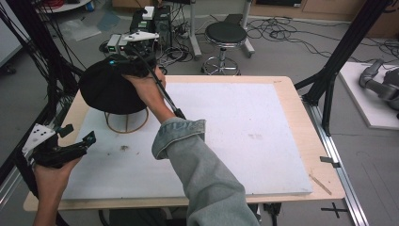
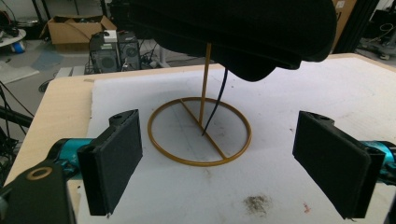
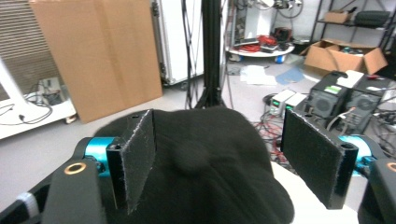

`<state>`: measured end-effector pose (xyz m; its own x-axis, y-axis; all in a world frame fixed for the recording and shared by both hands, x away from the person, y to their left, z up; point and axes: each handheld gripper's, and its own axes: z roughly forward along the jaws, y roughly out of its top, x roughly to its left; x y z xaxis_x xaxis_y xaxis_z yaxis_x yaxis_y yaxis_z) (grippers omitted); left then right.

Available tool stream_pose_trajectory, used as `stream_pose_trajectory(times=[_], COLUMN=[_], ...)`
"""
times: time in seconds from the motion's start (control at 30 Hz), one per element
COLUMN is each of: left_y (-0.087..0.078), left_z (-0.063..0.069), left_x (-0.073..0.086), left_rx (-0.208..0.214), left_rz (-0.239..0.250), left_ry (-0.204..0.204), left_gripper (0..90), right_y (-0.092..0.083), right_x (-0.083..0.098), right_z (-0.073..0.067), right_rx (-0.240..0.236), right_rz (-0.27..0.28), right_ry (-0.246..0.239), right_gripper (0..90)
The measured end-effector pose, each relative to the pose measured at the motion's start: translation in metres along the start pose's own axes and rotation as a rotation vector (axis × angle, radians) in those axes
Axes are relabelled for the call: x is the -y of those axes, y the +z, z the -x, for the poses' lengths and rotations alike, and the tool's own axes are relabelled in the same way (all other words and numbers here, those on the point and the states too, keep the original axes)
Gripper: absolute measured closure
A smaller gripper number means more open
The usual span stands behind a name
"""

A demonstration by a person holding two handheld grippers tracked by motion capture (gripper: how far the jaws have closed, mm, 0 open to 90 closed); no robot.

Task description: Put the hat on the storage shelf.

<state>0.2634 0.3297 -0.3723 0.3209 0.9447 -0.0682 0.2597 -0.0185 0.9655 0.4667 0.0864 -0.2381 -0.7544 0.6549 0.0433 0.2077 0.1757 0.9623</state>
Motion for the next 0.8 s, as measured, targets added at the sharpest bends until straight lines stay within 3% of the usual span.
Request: stream_pose_trajectory(times=[0.47,0.8], left_y=[0.002,0.007], left_z=[0.003,0.007], left_x=[0.000,-0.001], left_rx=[-0.001,0.008], left_rz=[-0.005,-0.007], left_ry=[0.010,0.017], left_gripper=[16.0,16.0], right_y=[-0.066,-0.116], right_x=[0.003,0.021], right_z=[0.055,0.086], right_rx=[0.130,0.211], right_rz=[0.013,0.021], right_ry=[0.020,0.030], right_gripper=[22.1,18.1])
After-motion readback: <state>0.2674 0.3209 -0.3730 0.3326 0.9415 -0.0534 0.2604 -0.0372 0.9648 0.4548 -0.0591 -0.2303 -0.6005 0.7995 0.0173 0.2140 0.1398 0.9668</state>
